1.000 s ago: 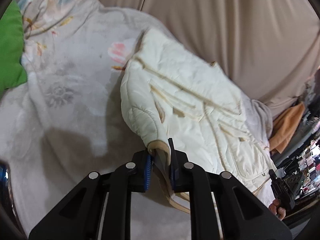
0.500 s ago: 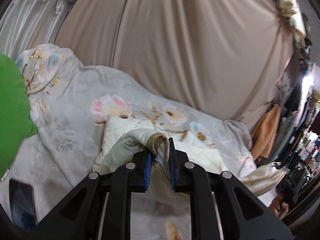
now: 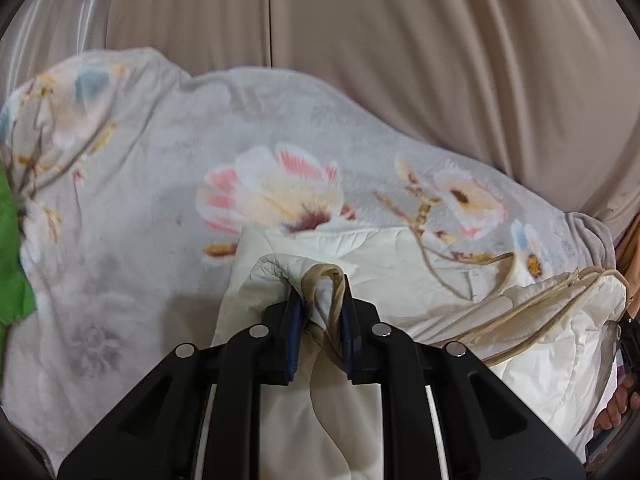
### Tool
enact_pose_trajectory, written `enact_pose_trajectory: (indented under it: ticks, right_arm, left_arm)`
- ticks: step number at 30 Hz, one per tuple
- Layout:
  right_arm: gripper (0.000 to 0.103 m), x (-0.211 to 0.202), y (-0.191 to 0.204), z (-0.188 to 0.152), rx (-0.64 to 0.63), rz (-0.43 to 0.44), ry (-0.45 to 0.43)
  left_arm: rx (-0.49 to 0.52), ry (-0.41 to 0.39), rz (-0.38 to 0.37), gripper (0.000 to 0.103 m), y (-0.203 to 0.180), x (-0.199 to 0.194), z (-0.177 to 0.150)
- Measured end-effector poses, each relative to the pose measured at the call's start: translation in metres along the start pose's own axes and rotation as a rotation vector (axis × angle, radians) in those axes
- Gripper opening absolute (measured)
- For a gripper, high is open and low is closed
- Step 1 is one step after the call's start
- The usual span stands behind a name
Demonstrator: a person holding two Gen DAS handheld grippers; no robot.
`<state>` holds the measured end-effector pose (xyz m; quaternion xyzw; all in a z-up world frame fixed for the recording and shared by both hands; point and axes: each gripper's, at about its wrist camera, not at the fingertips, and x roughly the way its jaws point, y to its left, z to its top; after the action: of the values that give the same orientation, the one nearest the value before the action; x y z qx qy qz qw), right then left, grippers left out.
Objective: Fold large clothes
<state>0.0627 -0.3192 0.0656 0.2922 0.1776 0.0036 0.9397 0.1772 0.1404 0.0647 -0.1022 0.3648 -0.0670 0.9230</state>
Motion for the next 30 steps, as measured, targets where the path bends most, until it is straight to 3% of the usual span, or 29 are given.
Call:
enact_pose_trajectory:
  ticks: [8,14,17,21,25,27,30]
  right_arm:
    - [0.004,0.044,-0.029,-0.02,0.034,-0.071,0.086]
    - [0.004,0.04,-0.031,-0.026,0.019,-0.066,0.073]
    - [0.004,0.004,-0.02,-0.023,0.0,0.017,0.002]
    - [0.004,-0.089,0.004,-0.028,-0.099,0.177,-0.14]
    - [0.004,-0.175,0.018,-0.052,-0.18,0.258,-0.244]
    - [0.004,-0.192,0.021,-0.057,-0.179,0.272,-0.26]
    - [0.004,-0.176,0.025,-0.051,-0.199,0.226,-0.256]
  left_arm:
    - [0.015,0.053,0.026,0.018,0.003,0.042,-0.013]
    - [0.049,-0.003,0.031,0.017,-0.002,0.023,-0.022]
    - [0.061,-0.095,-0.025,0.017,-0.003,-0.026,-0.029]
    - [0.043,-0.246,-0.143,0.017,0.01,-0.114,-0.049]
    - [-0.056,-0.314,-0.266,0.015,0.03,-0.185,-0.068]
    - [-0.068,-0.329,-0.291,0.015,0.029,-0.193,-0.065]
    - [-0.032,-0.315,-0.226,0.014,0.018,-0.169,-0.053]
